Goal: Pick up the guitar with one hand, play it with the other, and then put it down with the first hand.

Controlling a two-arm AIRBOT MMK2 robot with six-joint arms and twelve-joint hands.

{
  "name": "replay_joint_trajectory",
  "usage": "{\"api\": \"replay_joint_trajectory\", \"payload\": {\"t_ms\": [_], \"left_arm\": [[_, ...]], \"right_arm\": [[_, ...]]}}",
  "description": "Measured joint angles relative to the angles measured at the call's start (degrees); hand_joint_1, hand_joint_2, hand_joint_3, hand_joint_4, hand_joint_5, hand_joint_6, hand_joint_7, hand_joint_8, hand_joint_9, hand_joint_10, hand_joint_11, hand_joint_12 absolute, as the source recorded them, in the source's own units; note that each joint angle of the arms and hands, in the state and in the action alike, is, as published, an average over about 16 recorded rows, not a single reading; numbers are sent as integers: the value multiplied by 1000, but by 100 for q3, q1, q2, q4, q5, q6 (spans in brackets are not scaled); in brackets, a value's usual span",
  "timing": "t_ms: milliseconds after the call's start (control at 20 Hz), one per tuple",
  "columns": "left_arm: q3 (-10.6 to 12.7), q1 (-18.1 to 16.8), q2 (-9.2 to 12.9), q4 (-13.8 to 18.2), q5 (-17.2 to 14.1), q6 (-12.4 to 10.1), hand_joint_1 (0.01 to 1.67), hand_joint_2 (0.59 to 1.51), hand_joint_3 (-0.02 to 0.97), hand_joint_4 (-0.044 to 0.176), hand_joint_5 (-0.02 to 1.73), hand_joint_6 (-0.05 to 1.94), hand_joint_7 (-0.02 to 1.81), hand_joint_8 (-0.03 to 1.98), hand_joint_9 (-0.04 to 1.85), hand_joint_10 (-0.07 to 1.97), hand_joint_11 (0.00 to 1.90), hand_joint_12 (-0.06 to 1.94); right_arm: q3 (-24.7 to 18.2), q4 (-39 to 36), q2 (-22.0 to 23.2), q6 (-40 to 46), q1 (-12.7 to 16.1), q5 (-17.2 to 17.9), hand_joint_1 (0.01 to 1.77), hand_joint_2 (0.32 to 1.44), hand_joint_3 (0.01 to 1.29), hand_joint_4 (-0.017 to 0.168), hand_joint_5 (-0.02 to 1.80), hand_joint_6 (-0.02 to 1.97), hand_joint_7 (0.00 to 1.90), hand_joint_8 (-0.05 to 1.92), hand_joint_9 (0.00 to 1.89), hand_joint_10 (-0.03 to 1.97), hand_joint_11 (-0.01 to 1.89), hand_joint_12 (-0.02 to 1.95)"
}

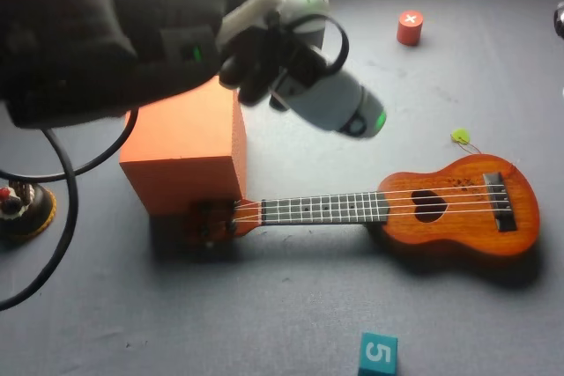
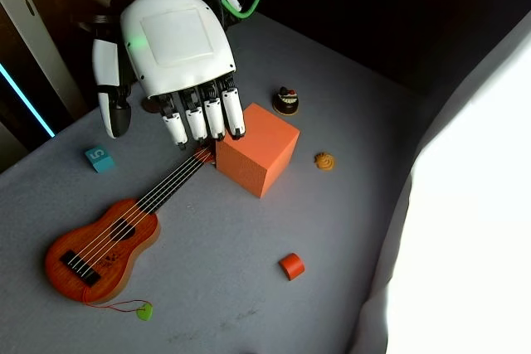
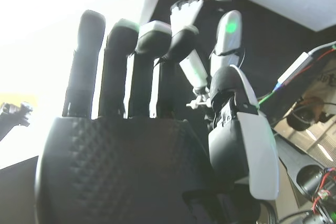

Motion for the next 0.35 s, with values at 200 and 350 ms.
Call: {"api": "replay_joint_trajectory", "payload": {"t_ms": [200,350], "left_arm": [[-86,-196,143,-333,40,374,102,1182,1,2,1053,1489,1091,1660,1011,1838,832,1908],[-127,-308,189,-473,88,494,88,1185,1,4,1066,1704,1134,1749,1089,1906,938,1925]], "right_arm": [[-6,-1,0,0,-1,-11,151,1303,19,7,824,1715,1027,1747,1002,1901,840,1904],[-10,-1,0,0,-2,-22,141,1308,18,6,900,1764,1114,1781,1132,1907,986,1897]]}}
